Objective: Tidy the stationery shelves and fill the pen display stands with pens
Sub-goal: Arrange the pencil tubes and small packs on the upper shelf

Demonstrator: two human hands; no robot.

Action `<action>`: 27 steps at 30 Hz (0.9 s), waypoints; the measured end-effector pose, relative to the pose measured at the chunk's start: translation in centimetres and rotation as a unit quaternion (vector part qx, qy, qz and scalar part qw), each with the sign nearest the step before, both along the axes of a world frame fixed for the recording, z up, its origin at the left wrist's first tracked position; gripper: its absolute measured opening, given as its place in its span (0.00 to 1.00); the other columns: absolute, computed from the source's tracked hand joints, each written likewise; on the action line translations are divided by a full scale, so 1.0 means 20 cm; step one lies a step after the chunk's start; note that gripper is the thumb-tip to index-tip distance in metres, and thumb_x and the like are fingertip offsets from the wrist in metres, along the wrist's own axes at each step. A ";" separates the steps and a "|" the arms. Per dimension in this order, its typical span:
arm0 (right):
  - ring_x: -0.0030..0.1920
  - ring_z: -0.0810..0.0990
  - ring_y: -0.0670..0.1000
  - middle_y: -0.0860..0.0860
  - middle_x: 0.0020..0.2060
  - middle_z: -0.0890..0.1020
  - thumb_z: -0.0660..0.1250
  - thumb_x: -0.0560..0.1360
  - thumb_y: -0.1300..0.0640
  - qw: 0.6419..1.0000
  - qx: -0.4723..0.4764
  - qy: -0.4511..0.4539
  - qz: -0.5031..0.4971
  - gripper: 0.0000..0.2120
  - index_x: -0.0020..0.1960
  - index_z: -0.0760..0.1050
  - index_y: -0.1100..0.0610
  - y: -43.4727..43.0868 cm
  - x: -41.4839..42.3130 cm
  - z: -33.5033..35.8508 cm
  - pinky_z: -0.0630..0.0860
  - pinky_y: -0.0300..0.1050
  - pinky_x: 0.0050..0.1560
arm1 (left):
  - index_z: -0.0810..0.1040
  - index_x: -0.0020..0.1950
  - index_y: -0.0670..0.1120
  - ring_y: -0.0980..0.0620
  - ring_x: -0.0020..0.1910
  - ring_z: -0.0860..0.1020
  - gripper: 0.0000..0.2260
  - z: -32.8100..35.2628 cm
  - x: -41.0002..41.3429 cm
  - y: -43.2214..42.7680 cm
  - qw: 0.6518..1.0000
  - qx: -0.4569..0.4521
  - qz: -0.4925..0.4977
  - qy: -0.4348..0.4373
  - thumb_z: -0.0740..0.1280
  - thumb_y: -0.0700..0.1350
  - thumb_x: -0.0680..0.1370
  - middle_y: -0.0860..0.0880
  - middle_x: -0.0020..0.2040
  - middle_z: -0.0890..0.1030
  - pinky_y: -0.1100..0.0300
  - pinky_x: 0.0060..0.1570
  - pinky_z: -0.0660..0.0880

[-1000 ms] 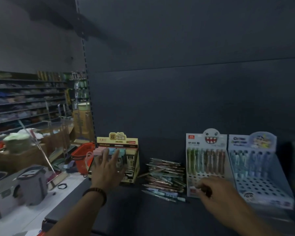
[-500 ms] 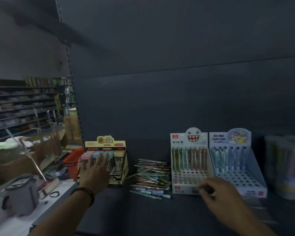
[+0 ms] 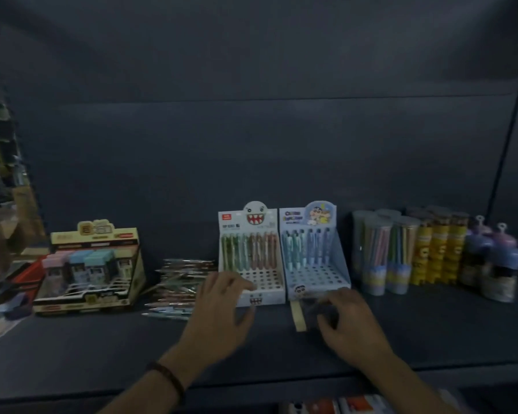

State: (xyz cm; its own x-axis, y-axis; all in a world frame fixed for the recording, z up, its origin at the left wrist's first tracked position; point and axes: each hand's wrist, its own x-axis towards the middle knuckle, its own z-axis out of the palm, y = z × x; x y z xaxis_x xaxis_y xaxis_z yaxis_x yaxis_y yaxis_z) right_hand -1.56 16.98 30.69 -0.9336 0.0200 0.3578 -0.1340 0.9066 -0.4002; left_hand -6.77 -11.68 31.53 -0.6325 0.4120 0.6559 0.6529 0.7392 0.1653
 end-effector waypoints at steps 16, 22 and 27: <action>0.52 0.74 0.49 0.45 0.47 0.76 0.68 0.72 0.38 0.998 0.050 0.015 0.021 0.16 0.54 0.80 0.46 0.00 -0.02 -0.08 0.74 0.43 0.53 | 0.72 0.71 0.59 0.51 0.63 0.64 0.18 -0.18 0.05 0.41 0.978 -0.065 -0.024 -0.199 0.61 0.62 0.83 0.59 0.63 0.67 0.50 0.69 0.64; 0.57 0.72 0.46 0.43 0.51 0.76 0.72 0.74 0.39 0.996 0.059 0.019 0.069 0.17 0.58 0.80 0.45 0.01 -0.02 -0.09 0.66 0.37 0.55 | 0.73 0.67 0.56 0.51 0.63 0.64 0.12 -0.17 0.05 0.40 0.975 -0.063 -0.031 -0.211 0.59 0.57 0.86 0.57 0.62 0.68 0.50 0.68 0.63; 0.59 0.73 0.47 0.44 0.56 0.79 0.66 0.80 0.37 0.987 0.101 0.015 0.121 0.17 0.62 0.81 0.45 0.00 -0.02 -0.07 0.70 0.41 0.61 | 0.73 0.59 0.55 0.51 0.59 0.66 0.10 -0.17 0.03 0.39 0.972 -0.062 -0.025 -0.225 0.52 0.52 0.89 0.55 0.59 0.69 0.49 0.66 0.66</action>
